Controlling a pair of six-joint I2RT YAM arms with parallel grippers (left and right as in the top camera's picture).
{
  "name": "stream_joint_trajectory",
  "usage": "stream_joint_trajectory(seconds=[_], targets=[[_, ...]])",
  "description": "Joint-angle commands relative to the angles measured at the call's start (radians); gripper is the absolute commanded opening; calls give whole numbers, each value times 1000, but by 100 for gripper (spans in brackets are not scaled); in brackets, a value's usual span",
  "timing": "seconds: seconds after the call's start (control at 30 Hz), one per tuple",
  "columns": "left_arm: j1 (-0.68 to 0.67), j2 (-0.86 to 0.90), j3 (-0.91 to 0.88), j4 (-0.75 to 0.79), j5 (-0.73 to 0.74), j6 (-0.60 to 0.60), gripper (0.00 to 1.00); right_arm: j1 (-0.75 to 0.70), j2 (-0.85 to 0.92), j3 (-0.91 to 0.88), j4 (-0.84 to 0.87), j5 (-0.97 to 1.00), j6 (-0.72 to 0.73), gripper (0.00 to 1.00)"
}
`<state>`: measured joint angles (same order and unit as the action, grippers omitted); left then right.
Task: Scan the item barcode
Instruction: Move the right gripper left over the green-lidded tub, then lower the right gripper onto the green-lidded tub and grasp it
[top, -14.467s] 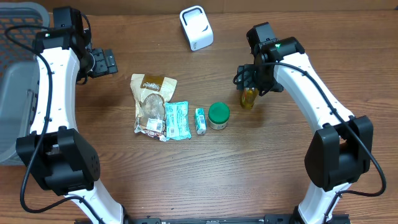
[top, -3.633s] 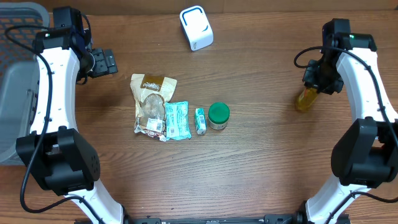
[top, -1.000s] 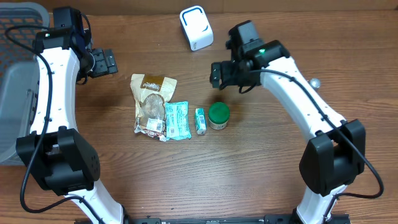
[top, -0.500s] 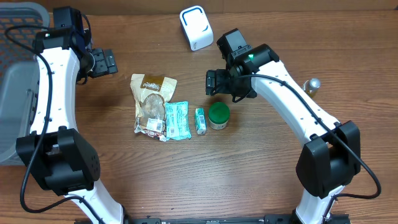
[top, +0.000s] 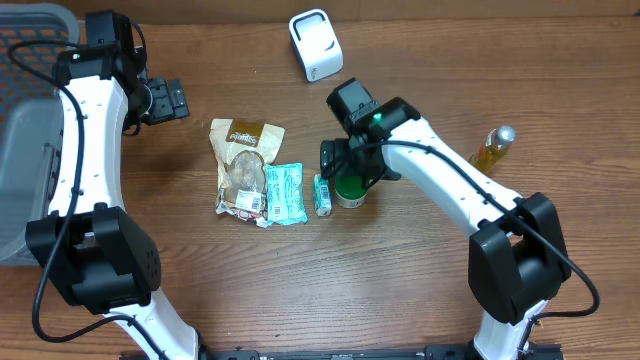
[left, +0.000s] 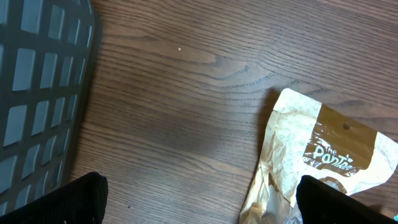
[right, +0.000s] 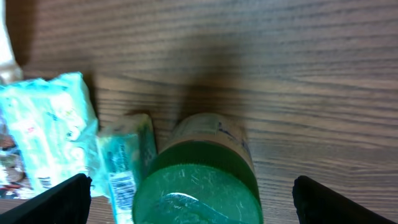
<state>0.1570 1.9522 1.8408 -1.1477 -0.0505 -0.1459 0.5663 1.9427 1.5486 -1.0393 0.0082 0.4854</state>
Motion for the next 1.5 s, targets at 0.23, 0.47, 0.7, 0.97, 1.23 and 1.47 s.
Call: stream_joint_trajectory(seconds=[0.23,0.47,0.7,0.97,1.23,1.47], targets=[[-7,-10,11,0,-9,19,100,43,-1,-72,46,63,12,89],[-7,-10,11,0,-9,19,100,39,-1,-72,39,152,12,73],[-7,-10,11,0,-9,19,100,35,-1,-72,35,238,13,68],[-7,-10,11,0,-9,19,100,2,-1,-72,21,239,16,70],[-7,-10,11,0,-9,19,100,-7,-1,-72,15,76,16,100],[-7,-10,11,0,-9,19,100,-7,-1,-82,11,80,30,100]])
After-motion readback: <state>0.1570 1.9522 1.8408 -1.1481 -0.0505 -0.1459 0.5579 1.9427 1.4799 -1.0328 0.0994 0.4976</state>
